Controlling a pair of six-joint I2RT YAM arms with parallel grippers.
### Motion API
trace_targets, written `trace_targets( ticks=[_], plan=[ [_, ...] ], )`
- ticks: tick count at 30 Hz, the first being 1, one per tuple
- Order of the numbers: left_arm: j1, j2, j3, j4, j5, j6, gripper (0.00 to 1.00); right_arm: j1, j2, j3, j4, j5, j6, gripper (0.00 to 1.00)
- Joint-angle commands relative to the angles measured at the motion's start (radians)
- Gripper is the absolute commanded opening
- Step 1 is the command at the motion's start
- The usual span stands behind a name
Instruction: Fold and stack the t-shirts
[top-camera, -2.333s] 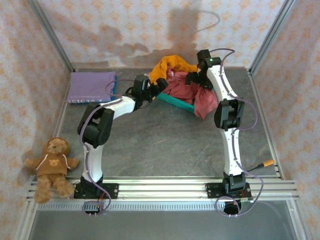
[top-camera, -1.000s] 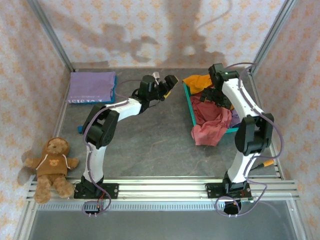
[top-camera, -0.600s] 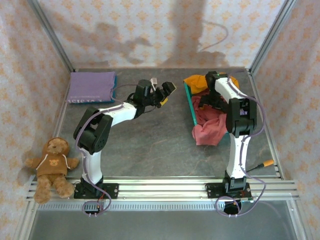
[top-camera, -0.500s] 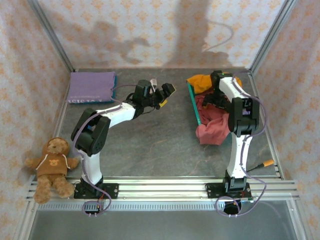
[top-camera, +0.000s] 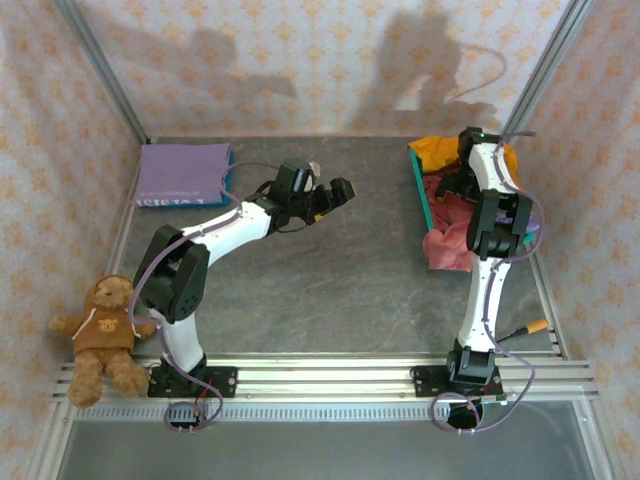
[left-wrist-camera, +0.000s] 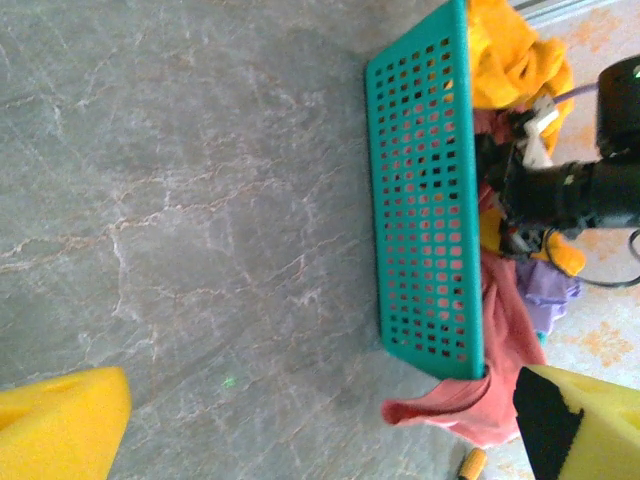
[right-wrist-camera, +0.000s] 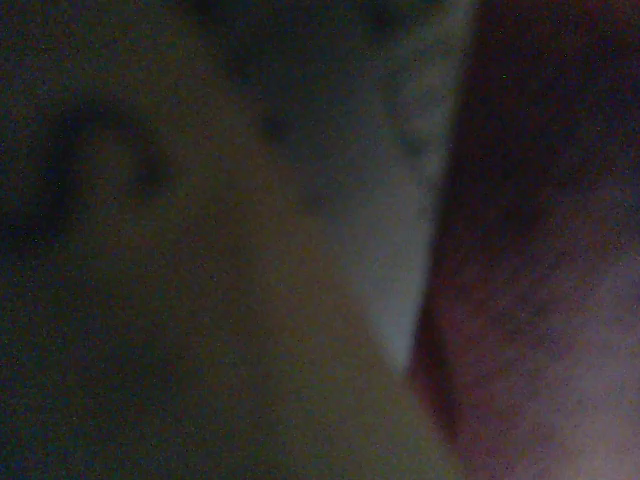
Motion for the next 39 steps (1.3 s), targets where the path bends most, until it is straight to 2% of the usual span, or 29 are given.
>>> trace_targets(
  ticks=[1,6,13,18,21,26,34,36,39],
  plan=[
    [-0.016,-0.025,0.018,-0.063,-0.044,0.05,0.99,0.008,-0.004,-0.005,-0.025,-0.03,-0.044,0.95],
    [-0.026,-0.039,0.024,-0.088,-0.06,0.065,0.99,0.03,-0.212,-0.094,-0.005,-0.042,-0.03,0.96],
    [-0.052,-0.037,0.033,-0.107,-0.08,0.09,0.99,0.031,-0.359,-0.112,-0.123,-0.059,-0.016,0.95],
    [-0.083,-0.046,0.002,-0.098,-0.093,0.095,0.99,0.026,-0.513,-0.286,-0.142,0.046,0.022,0.94],
    [-0.099,-0.043,-0.003,-0.09,-0.084,0.102,0.99,0.016,-0.569,-0.378,-0.131,0.025,0.034,0.92],
    [-0.109,-0.036,-0.006,-0.09,-0.075,0.115,0.99,-0.004,-0.582,-0.482,-0.099,0.015,0.036,0.82],
    [-0.115,-0.035,-0.024,-0.064,-0.053,0.112,0.99,-0.014,-0.485,-0.48,-0.075,-0.002,0.024,0.65],
    [-0.115,-0.03,-0.012,-0.073,-0.042,0.123,0.99,-0.014,-0.459,-0.472,-0.075,0.03,0.028,0.59],
    [-0.115,-0.014,0.013,-0.105,-0.026,0.142,0.99,-0.014,-0.443,-0.492,-0.052,0.105,0.036,0.57]
  ],
)
